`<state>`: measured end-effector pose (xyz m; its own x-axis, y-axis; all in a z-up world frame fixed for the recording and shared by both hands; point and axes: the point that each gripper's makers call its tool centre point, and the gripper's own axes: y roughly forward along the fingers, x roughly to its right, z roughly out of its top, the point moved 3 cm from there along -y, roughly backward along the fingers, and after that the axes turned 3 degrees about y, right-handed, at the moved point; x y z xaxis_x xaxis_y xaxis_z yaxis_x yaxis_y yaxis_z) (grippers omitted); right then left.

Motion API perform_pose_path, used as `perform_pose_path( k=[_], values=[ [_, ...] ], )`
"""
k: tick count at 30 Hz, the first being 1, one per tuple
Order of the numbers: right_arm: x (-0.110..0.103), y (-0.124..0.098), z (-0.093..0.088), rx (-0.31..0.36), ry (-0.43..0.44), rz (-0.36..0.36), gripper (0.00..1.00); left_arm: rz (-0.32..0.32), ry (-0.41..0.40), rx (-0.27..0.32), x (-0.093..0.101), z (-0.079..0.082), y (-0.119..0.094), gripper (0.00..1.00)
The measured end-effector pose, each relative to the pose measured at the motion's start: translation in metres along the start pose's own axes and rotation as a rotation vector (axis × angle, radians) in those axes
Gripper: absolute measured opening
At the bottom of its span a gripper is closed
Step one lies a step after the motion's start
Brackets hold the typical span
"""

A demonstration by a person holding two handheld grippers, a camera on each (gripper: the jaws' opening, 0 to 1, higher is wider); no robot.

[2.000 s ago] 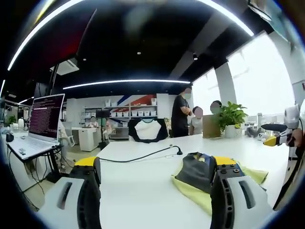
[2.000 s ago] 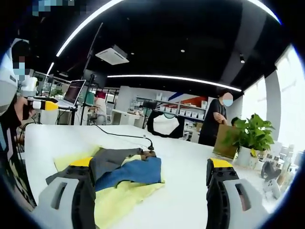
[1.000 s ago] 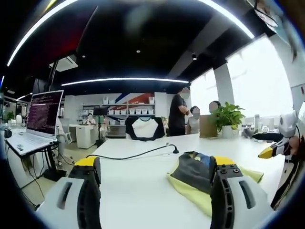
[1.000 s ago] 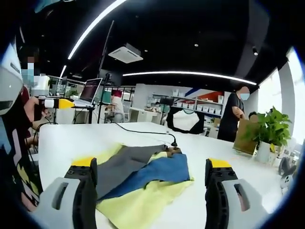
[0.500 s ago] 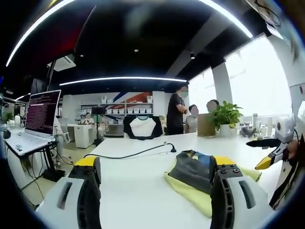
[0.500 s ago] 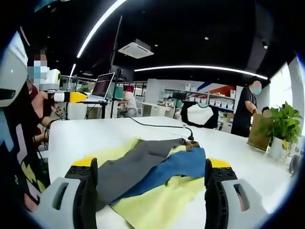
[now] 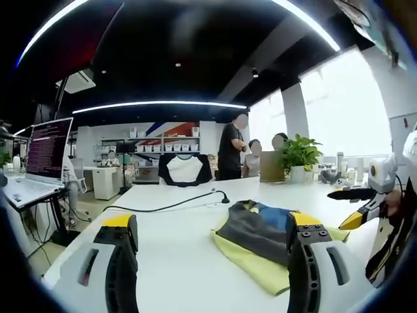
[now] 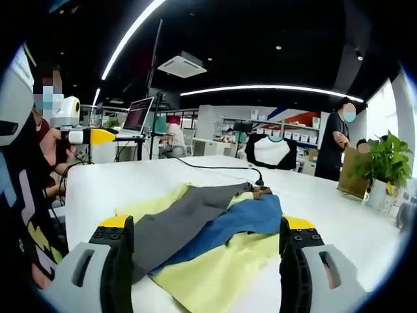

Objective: Fold the garment on the visible template until the final outline fits inside the template.

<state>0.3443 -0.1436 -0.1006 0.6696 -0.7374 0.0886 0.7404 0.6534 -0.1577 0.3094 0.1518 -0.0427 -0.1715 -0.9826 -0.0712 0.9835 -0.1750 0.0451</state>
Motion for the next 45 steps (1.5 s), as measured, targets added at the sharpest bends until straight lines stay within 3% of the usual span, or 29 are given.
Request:
perform_pose_path(
  k=[2,4,11,32,45],
  values=[
    [0.002,-0.002,0.000,0.003,0.001,-0.008,0.95,-0.030,-0.016,0.021,0.005,0.002,0.001,1.00],
    [0.004,-0.004,0.001,0.007,0.002,-0.016,0.95,-0.067,-0.082,0.070,0.011,0.008,0.002,1.00],
    [0.013,-0.011,-0.001,0.020,0.010,-0.063,0.96,-0.126,-0.068,0.089,0.026,0.014,0.002,1.00],
    [0.033,-0.032,0.000,0.028,-0.017,-0.161,0.99,-0.270,0.007,0.060,0.075,0.004,0.014,1.00],
    [0.049,-0.043,-0.002,0.031,-0.003,-0.228,0.99,-0.383,0.024,-0.017,0.106,-0.019,0.019,1.00]
  ],
)
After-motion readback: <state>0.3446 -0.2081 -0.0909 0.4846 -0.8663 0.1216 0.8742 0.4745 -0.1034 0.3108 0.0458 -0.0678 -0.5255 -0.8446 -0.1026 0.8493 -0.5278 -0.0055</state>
